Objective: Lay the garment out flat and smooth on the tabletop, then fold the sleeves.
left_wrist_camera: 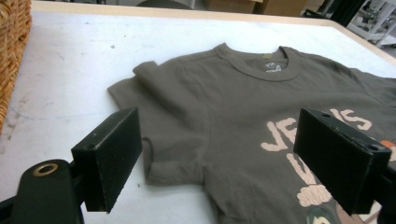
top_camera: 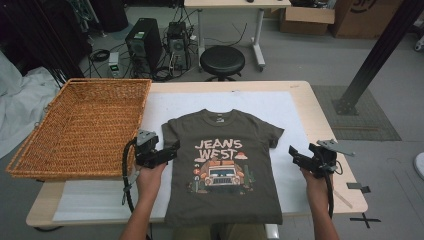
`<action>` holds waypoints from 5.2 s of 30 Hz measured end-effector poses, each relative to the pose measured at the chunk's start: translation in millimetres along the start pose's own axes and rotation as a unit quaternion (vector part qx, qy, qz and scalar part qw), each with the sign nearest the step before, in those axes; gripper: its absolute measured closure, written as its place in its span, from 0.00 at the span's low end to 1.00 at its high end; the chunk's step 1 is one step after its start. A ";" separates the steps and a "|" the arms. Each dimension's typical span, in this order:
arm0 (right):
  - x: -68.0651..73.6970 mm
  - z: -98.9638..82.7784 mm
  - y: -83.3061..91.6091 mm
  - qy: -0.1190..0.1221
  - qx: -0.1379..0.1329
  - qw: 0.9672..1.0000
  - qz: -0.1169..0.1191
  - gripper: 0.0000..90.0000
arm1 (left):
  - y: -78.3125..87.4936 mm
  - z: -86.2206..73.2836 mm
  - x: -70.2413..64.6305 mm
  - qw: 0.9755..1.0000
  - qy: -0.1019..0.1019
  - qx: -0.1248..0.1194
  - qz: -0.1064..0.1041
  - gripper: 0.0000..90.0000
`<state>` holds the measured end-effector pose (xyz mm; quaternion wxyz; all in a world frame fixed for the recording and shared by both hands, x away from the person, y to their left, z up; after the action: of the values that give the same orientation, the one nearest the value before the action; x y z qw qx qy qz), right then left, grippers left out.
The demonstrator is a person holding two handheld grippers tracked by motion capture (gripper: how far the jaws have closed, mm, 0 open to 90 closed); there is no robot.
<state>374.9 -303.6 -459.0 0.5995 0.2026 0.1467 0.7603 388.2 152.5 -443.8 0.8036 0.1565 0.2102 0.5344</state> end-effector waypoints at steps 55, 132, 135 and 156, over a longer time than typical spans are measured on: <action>7.4 21.5 -6.7 0.021 0.001 1.000 0.019 0.17 | -6.4 26.0 -1.6 1.000 0.003 -0.025 -0.004 0.18; 26.5 32.6 -32.4 -0.025 0.045 0.991 0.122 0.51 | -43.0 19.9 -26.9 1.000 -0.010 0.025 0.014 0.19; 21.9 30.5 -32.1 -0.020 0.045 0.993 0.109 0.38 | -41.5 18.8 -24.1 0.999 -0.008 0.036 0.008 0.17; 18.3 35.1 -26.2 0.002 0.014 0.995 0.095 0.20 | -28.4 24.7 -22.5 0.999 -0.023 0.031 -0.005 0.18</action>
<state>410.5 -280.3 -438.1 0.5212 0.2222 0.1387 0.8123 415.4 120.2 -432.2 0.8057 0.1924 0.2086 0.5199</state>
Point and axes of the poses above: each handheld gripper's, and its own axes: y roughly backward along the jaws, z roughly out of its top, x roughly to its left, the point moved 6 cm from there along -y, roughly forward along the jaws, and after that the axes turned 2 degrees about -z, right-handed, at the moved point
